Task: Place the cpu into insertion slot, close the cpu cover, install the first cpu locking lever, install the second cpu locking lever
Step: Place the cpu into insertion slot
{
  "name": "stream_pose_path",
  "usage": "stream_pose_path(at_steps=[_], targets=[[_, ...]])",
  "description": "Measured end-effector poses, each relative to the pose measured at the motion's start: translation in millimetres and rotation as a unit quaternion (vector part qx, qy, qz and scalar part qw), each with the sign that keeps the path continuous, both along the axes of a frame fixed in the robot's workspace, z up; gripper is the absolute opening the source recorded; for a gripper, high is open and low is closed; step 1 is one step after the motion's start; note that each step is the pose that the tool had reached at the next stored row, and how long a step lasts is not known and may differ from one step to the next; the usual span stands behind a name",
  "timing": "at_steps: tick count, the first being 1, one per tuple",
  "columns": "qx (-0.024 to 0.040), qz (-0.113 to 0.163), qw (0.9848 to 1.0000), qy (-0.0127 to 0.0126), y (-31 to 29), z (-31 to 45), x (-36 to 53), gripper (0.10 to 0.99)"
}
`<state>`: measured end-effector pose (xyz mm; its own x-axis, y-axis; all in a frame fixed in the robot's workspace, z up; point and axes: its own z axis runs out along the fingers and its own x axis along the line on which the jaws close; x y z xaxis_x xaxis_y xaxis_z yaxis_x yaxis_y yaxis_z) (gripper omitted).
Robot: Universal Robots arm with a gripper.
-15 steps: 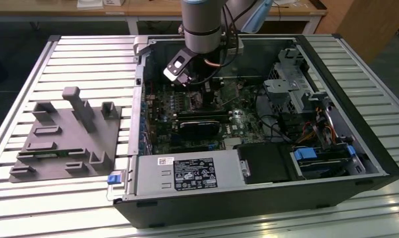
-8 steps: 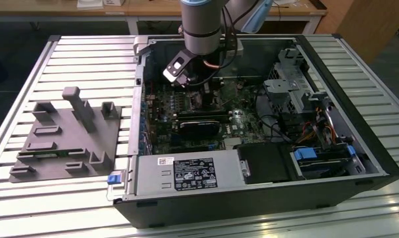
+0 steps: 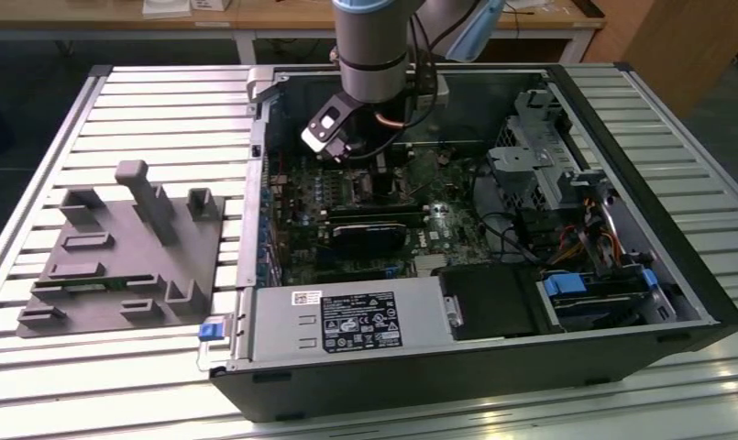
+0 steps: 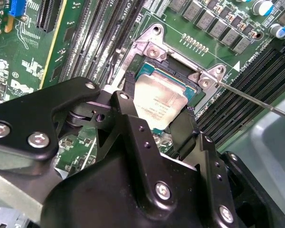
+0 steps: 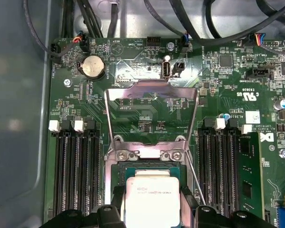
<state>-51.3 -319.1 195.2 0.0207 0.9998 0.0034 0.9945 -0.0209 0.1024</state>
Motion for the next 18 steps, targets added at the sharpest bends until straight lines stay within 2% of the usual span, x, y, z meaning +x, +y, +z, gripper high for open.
stream_pose_path(at_steps=[18], targets=[[-0.0001, -0.001, 1.0, 0.0, 0.3, -2.7, 0.0, 0.541]])
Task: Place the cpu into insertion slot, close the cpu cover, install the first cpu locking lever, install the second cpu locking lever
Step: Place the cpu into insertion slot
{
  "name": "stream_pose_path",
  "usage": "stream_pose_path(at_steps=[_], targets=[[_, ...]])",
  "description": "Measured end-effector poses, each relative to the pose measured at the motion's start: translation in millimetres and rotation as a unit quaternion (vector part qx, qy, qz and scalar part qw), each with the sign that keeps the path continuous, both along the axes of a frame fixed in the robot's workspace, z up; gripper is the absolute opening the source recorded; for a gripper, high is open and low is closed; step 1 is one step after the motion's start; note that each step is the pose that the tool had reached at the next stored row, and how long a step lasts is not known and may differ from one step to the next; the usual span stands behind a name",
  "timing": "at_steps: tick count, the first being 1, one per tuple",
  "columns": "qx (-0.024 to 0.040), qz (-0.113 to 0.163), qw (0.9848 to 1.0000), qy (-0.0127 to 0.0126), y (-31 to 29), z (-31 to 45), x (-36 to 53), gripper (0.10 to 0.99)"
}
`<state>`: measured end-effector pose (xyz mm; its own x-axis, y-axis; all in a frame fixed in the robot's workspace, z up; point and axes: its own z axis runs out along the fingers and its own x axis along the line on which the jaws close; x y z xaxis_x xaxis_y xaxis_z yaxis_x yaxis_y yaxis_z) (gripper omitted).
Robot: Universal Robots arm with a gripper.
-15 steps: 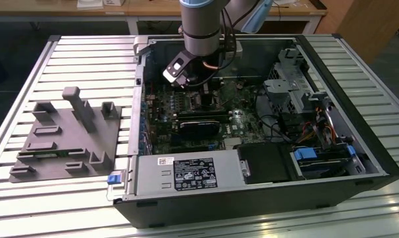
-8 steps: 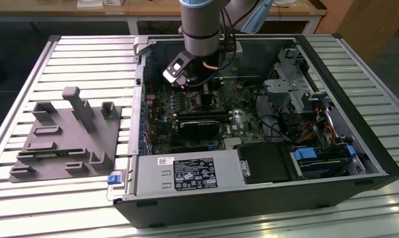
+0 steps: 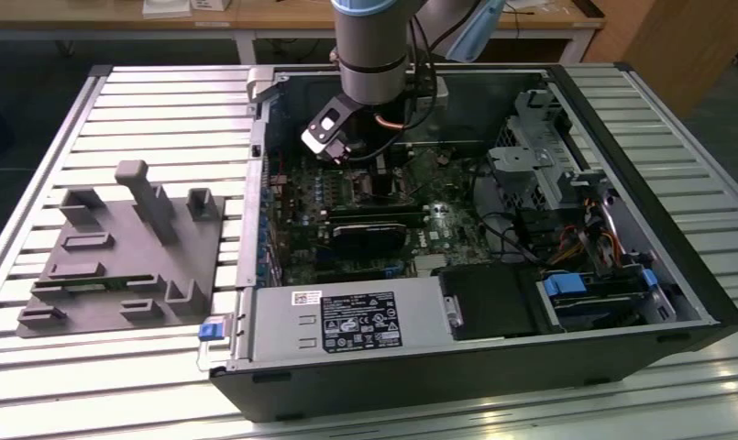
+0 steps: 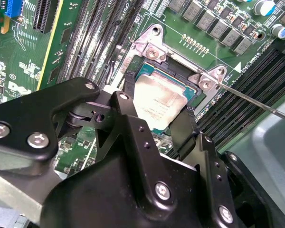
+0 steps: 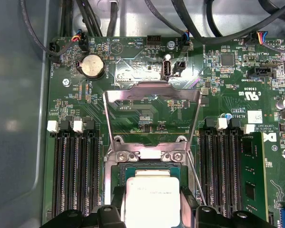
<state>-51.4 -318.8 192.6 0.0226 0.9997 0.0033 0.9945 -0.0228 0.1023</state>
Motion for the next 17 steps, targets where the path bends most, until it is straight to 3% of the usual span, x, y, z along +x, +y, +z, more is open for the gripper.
stream_pose_path(at_steps=[17], targets=[[0.0003, 0.0, 1.0, -0.0002, 0.1, -1.1, 0.0, 0.541]])
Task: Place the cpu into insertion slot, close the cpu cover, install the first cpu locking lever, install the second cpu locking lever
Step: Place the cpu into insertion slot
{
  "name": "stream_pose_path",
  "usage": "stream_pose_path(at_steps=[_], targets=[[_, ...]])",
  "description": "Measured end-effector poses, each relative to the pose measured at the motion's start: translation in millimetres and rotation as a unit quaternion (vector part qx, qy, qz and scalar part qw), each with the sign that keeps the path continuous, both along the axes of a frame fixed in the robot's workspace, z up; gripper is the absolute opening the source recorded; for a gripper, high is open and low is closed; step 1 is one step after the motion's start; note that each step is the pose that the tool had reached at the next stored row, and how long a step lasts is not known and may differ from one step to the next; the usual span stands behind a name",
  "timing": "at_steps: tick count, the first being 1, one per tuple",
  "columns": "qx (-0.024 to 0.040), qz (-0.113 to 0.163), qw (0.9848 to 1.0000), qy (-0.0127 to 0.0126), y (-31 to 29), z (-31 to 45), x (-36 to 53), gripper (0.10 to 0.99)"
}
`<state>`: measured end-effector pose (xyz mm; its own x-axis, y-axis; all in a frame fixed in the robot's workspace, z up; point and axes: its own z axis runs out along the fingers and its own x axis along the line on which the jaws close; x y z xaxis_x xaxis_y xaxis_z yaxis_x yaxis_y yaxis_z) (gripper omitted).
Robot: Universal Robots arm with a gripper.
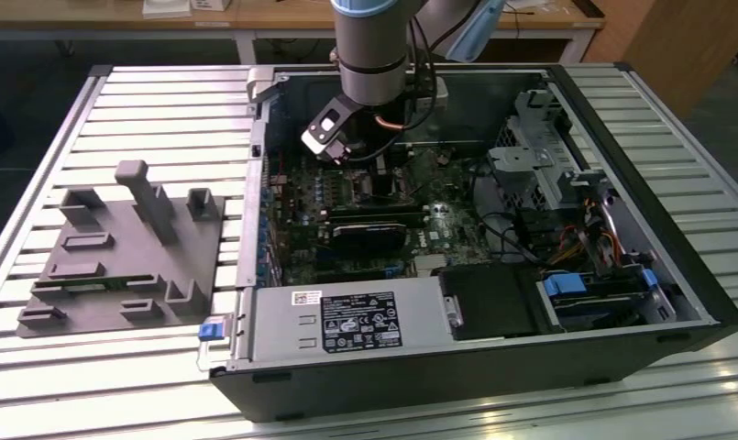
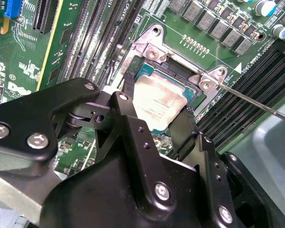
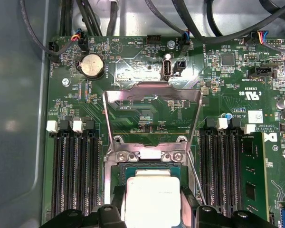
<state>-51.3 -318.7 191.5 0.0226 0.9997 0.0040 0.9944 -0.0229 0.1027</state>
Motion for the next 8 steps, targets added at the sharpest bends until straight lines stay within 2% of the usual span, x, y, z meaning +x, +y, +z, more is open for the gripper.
stream_pose_path(at_steps=[8], targets=[[0.0007, 0.0, 1.0, 0.0002, 0.0, 1.8, 0.0, 0.541]])
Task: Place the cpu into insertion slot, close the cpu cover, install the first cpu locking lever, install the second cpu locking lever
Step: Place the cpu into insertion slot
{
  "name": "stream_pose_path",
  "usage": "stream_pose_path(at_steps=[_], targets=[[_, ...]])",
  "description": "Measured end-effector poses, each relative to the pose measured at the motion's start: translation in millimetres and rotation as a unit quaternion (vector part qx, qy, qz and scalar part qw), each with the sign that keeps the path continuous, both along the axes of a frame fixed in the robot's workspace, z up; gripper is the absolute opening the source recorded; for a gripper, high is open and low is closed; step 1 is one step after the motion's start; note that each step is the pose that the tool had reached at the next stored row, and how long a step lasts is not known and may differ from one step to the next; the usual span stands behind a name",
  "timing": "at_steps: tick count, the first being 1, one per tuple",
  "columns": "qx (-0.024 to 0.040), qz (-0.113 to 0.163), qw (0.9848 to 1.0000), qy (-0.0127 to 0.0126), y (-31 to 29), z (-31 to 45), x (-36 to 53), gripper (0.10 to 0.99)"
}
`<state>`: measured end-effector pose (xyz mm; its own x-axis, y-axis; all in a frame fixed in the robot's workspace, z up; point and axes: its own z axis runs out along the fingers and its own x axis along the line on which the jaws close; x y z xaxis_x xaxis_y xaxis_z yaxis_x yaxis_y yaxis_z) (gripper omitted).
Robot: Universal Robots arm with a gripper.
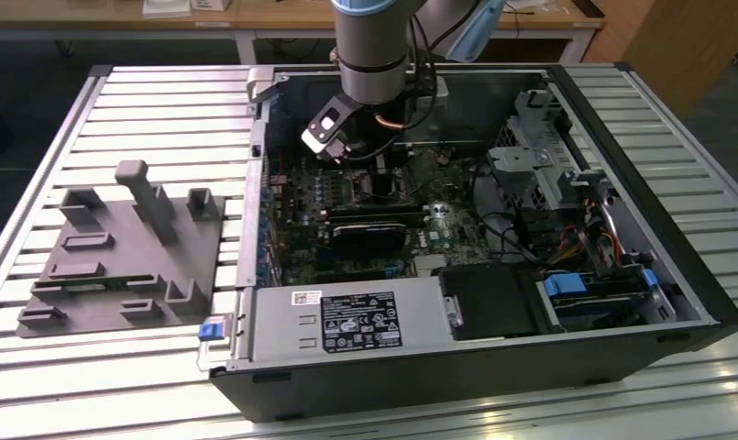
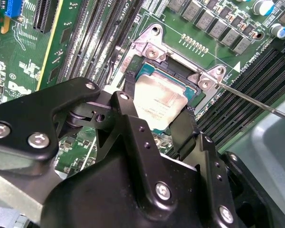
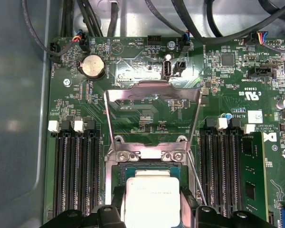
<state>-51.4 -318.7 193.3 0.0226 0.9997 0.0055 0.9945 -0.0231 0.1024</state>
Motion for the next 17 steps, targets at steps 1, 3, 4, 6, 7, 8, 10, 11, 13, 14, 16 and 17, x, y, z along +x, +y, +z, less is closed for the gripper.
stream_pose_path(at_steps=[1, 3, 4, 6, 7, 8, 10, 11, 13, 14, 16, 17], targets=[[0.0, 0.0, 1.0, 0.0, 0.0, -0.2, 0.0, 0.541], [0.0, 0.0, 1.0, 0.0, 0.0, -0.7, 0.0, 0.541], [0.0, 0.0, 1.0, 0.0, 0.0, -1.0, 0.0, 0.541], [-0.0001, 0.0, 1.0, 0.0001, 0.0, -1.3, 0.0, 0.541], [-0.0002, 0.0, 1.0, 0.0001, 0.0, -1.3, 0.0, 0.541], [-0.0001, 0.0, 1.0, 0.0001, 0.0, -1.4, 0.0, 0.541], [-0.0001, 0.0, 1.0, 0.0, 0.1, -1.4, 0.0, 0.541], [0.0, 0.0, 1.0, 0.0, 0.3, -1.5, 0.0, 0.541], [0.0001, 0.0, 1.0, 0.0, 0.8, -1.5, 0.0, 0.541], [0.0, 0.0, 1.0, 0.0, 0.8, -1.5, 0.0, 0.541], [0.0, 0.0, 1.0, 0.0, 0.9, -1.5, 0.0, 0.541], [0.0, 0.0, 1.0, 0.0001, 0.9, -1.7, 0.0, 0.541]])
